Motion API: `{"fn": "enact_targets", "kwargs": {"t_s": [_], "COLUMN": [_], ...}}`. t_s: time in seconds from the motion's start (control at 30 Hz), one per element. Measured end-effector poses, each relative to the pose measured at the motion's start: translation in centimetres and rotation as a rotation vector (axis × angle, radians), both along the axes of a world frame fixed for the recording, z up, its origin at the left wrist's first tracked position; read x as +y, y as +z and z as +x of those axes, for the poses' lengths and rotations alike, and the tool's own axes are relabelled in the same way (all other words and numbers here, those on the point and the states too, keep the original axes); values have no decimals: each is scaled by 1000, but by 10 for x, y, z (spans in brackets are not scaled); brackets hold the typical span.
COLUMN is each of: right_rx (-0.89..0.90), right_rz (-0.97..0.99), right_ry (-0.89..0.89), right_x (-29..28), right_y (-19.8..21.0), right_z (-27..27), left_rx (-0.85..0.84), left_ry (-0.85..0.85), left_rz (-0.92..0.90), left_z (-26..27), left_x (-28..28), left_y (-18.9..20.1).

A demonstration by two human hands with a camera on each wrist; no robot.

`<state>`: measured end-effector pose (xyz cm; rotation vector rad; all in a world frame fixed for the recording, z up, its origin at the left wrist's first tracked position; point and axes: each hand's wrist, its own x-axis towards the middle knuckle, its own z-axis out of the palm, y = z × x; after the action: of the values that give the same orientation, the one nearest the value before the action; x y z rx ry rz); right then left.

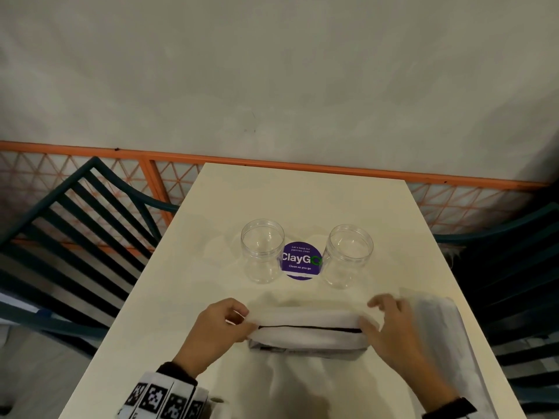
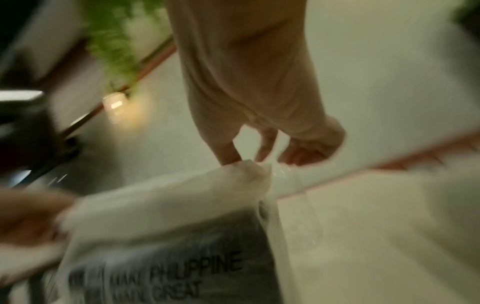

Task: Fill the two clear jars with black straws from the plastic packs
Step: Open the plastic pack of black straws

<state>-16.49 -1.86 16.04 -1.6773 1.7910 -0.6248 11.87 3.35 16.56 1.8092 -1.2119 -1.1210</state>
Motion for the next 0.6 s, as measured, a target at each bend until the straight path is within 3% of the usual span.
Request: {"fn": "enact_targets", "kwargs": {"t_s": [0.07, 0.13, 0.2, 0.43, 0.53, 0.6], "right_rx": [-32, -2, 84, 177, 155, 212], "right_rz": [-273, -274, -241, -296, -130, -135], "right_ry": [253, 583, 791, 915, 999, 1016], "right_x": [4, 9, 9, -2, -4, -8], "right_y": [17, 27, 20, 28, 31, 32], "right_z": [20, 47, 70, 106, 108, 110], "left_rx": [85, 121, 129, 166, 180, 175], "left_ry": [56, 70, 46, 21, -18, -46], "left_rz": [-11, -36, -72, -221, -262, -288], "left_z": [-2, -5, -10, -18, -20, -22], "left_x": [-1, -2, 0, 7, 7, 7], "left_y": [5, 11, 17, 36, 43, 46]}}
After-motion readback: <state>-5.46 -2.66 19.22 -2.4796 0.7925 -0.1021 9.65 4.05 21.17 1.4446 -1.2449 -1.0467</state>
